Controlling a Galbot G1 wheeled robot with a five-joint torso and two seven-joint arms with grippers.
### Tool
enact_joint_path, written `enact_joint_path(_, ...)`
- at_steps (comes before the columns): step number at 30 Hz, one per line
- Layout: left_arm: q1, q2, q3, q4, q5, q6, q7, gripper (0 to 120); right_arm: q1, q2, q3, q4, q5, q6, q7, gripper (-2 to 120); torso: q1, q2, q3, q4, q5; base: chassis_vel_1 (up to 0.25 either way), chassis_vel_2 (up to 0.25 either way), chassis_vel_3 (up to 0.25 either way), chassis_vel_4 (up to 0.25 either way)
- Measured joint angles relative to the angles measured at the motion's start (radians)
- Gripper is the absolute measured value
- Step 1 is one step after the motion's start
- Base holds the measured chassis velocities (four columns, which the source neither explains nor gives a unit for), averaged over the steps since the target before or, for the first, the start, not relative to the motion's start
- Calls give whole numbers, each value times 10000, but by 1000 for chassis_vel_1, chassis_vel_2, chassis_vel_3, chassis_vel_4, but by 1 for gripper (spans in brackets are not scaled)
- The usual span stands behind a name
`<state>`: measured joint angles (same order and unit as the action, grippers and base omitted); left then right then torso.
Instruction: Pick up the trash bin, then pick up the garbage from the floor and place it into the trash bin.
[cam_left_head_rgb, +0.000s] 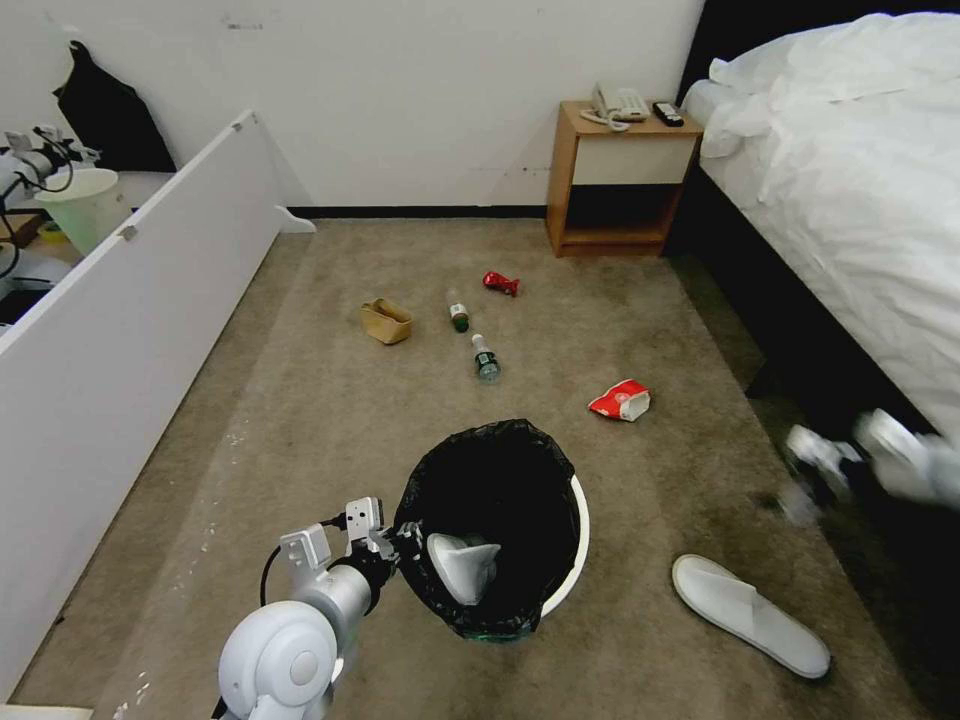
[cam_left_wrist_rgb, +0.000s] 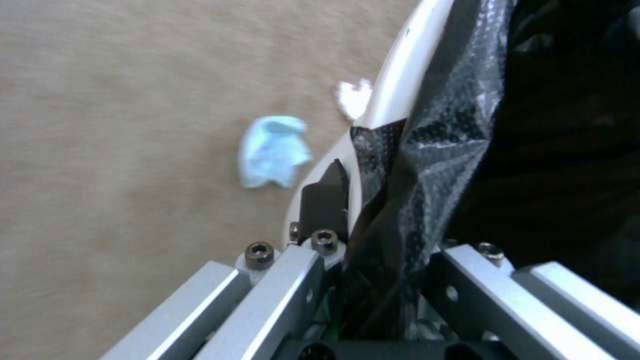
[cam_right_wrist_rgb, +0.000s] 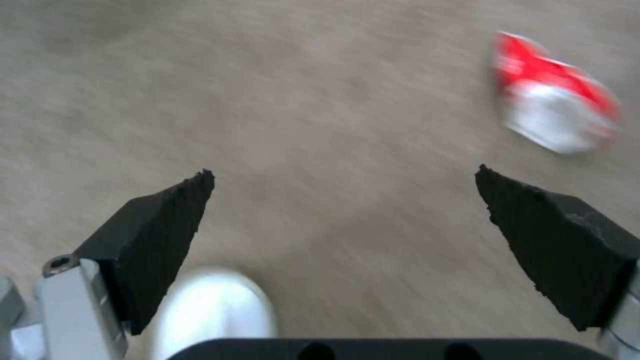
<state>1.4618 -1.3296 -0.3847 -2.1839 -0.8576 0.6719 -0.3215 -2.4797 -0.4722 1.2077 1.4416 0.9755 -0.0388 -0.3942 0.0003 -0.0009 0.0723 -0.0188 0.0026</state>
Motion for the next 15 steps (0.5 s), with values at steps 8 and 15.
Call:
enact_joint_path(8, 255, 29, -7, -118, 183, -62, 95, 2, -921, -261, 299, -79, 69, -60, 21, 100, -1, 1, -8, -39, -18, 5, 1, -1, 0)
enact_joint_path(15, 200, 66, 31, -76, 220, -84, 140, 2, -1086, -221, 174, -90, 122, -62, 19, 100, -1, 1, -8, -21, -32, 0, 0, 0, 0)
